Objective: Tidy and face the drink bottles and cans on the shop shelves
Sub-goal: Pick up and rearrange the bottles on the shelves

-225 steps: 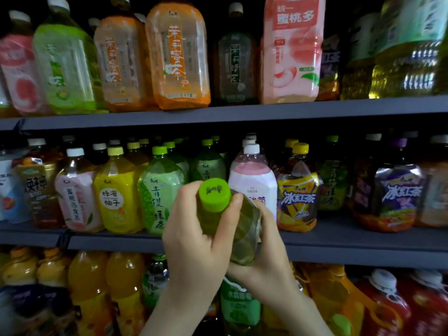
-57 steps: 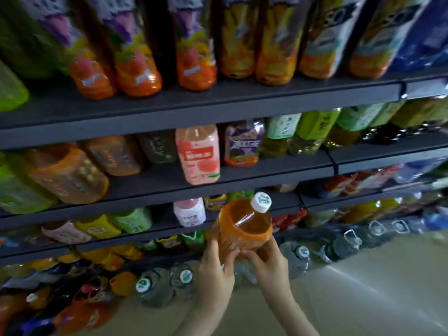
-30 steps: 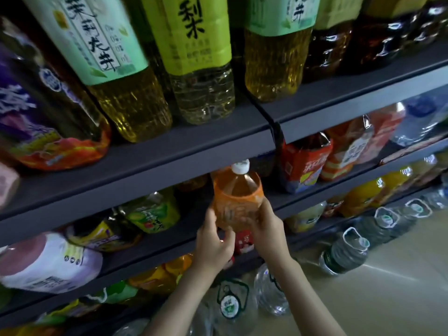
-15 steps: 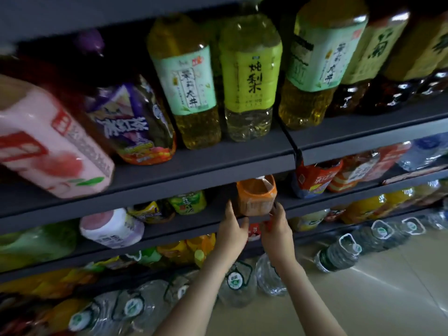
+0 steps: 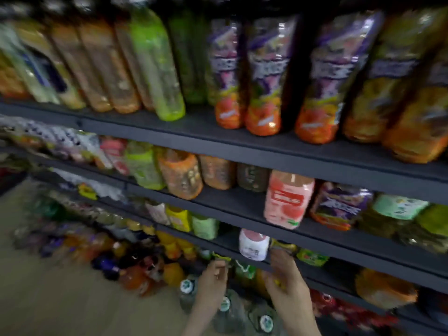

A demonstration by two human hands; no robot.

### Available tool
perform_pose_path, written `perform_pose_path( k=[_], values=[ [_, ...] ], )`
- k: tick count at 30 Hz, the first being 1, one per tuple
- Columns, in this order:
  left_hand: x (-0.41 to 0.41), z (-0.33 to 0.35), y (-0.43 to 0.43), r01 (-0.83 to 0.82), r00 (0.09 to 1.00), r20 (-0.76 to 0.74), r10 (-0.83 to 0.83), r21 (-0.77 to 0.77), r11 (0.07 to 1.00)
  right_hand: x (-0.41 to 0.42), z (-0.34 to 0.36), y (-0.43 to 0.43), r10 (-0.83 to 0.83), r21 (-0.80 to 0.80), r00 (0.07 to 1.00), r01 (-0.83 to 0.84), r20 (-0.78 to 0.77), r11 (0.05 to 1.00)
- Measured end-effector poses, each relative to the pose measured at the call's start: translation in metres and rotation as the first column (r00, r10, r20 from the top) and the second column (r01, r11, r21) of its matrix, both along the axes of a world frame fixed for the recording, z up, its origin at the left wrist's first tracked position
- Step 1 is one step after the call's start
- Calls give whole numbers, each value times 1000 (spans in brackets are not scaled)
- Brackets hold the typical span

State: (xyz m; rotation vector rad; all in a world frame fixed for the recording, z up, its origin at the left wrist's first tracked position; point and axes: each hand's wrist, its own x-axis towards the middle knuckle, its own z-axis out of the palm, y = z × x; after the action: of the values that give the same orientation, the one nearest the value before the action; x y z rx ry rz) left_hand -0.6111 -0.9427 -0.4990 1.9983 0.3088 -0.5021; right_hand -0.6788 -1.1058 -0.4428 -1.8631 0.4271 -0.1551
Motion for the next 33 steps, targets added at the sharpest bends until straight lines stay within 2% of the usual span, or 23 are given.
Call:
perform_pose_path(
  k=[3,7,10,14,17,20,25,33],
  values=[
    [50,13,57,-115,991,-77,108,-84,990,60,16,59,118,-9,993,-118,27,993],
    [108,21,128,-123,992,-46,117,-136,983,152,39,126,110,-18,988,-108,108,994],
    [137,15,177,-121,992,-55,114,-130,984,208,54,161,62,70,974,-79,219,994],
    [160,13,216,-28,999,-31,28,-21,999,253,44,180,-13,-12,974,16,226,1000],
    [166,11,226,45,999,18,-45,-4,999,265,43,181,-111,-109,980,129,164,986],
    [170,14,223,94,996,6,-94,-55,994,272,43,174,-115,-165,979,143,168,976],
    [175,16,209,160,987,-6,-161,-75,984,261,53,185,-84,-113,978,107,191,988],
    [157,13,179,222,975,-15,-224,-68,973,186,53,180,-99,-116,990,111,106,987]
  ],
)
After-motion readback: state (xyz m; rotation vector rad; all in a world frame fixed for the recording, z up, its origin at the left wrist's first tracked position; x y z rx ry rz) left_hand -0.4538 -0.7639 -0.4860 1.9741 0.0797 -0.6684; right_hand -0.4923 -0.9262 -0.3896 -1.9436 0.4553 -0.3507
